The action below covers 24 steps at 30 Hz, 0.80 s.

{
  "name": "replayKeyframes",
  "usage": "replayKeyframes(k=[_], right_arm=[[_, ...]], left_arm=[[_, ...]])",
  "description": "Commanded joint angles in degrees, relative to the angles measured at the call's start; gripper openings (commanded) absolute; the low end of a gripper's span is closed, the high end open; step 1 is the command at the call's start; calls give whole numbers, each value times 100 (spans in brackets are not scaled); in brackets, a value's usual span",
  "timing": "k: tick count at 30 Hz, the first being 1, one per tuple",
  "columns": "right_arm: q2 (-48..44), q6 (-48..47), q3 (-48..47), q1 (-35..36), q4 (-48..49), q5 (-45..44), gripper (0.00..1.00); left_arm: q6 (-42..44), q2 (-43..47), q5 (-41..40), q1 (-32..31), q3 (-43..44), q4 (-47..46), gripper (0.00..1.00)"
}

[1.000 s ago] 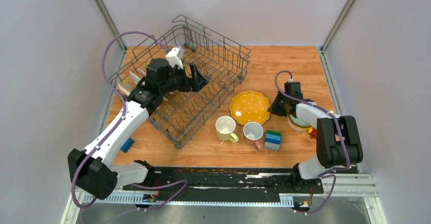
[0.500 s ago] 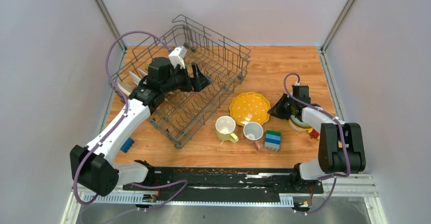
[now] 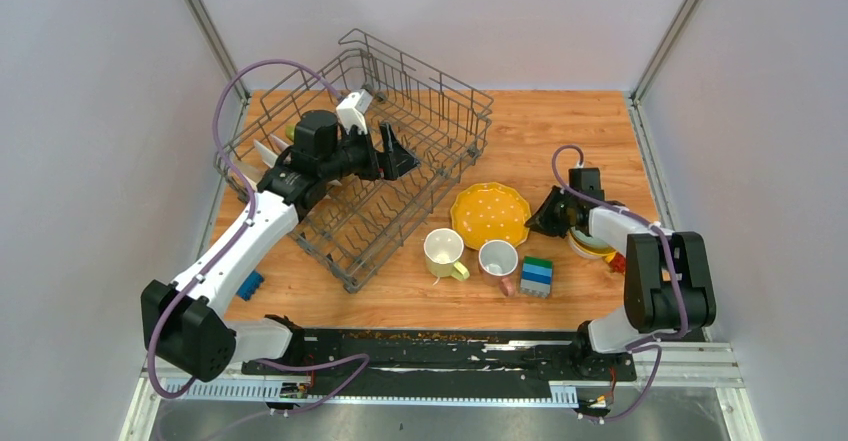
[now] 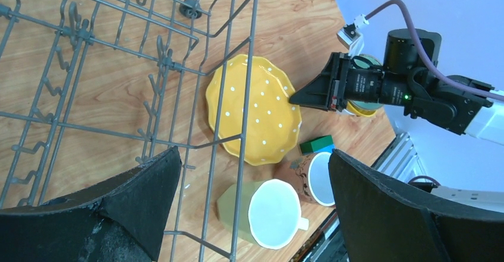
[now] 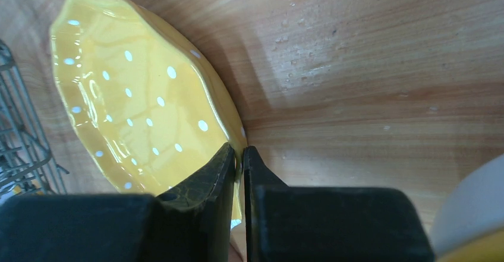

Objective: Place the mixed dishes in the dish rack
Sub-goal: Pick up the plate at the center of the board.

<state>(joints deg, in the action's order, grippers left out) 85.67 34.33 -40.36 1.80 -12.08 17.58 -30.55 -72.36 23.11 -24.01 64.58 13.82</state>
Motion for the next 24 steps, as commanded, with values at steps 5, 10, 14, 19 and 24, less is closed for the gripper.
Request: replayKeyframes(k=[5,10,14,19,24], right_arm=[[198,90,-407,332,74,-499,30],[290,87,-451,441,74,-563,39],[447,80,-535,537,-5,-677,33],[676,-33,-649,608,-98,-681,21],[774,-101,-764,630,-191,-797,0]], left_arm=[[-1,-34,166,10,211,-229,100],[62,-17,105,10,205,-160,100],[89,-30,130,2,196,-148,100],[110,-30,133,10,210,-130,100],[119,-12,164,10,190,-118,100]])
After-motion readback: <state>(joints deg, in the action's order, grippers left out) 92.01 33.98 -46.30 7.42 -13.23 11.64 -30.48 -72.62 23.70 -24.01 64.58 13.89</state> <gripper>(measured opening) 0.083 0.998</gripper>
